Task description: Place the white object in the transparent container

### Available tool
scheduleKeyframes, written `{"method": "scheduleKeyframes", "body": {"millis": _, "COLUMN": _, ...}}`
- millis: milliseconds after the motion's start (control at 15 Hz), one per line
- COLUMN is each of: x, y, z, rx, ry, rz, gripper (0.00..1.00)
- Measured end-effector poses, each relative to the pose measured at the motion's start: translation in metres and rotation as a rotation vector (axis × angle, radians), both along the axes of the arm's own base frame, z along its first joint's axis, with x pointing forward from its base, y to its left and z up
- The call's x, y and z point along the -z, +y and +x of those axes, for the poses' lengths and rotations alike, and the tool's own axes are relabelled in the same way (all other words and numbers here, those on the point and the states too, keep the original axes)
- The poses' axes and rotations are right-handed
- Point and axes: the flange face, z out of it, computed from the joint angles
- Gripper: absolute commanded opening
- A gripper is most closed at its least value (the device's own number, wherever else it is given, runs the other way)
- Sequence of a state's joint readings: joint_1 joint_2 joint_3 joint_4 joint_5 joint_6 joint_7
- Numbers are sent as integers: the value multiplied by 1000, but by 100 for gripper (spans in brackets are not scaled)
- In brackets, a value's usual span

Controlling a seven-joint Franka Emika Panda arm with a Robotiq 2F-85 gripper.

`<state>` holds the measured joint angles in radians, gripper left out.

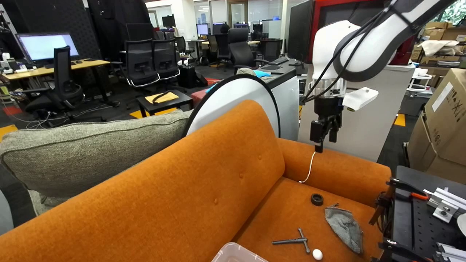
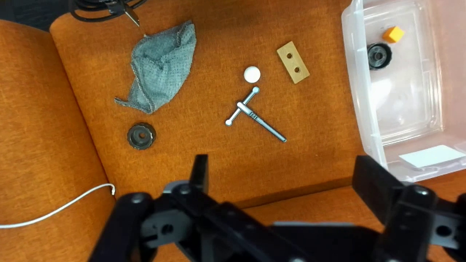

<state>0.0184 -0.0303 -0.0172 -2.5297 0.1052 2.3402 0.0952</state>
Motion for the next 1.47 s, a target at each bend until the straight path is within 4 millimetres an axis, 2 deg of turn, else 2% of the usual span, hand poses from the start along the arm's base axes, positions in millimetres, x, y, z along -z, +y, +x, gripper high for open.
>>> {"method": "scheduleKeyframes", "body": {"millis": 267, "x": 78, "y": -44, "z": -9, "rx": 202, "ry": 32, "rz": 34, "gripper": 100}}
{"method": "scheduleKeyframes", "body": {"millis": 400, "x": 113, "y": -58, "z": -19, "rx": 294, "ry": 67, "rz": 45, "gripper": 100}}
{"method": "scheduleKeyframes", "body": {"millis": 467, "x": 123, "y": -61, "z": -22, "rx": 297, "ry": 82, "rz": 41, "gripper": 100}}
{"method": "scheduleKeyframes", "body": {"millis": 733, "x": 115, "y": -57, "z": -17, "rx": 290, "ry": 63, "rz": 43, "gripper": 100}}
{"method": "scheduleKeyframes", "body": {"millis": 1267, "x": 115, "y": -57, "z": -17, "rx": 290, "ry": 63, "rz": 43, "gripper": 100}}
{"method": "scheduleKeyframes", "body": {"millis": 1467, "x": 125, "y": -60, "z": -19, "rx": 316, "ry": 64, "rz": 47, "gripper": 100}}
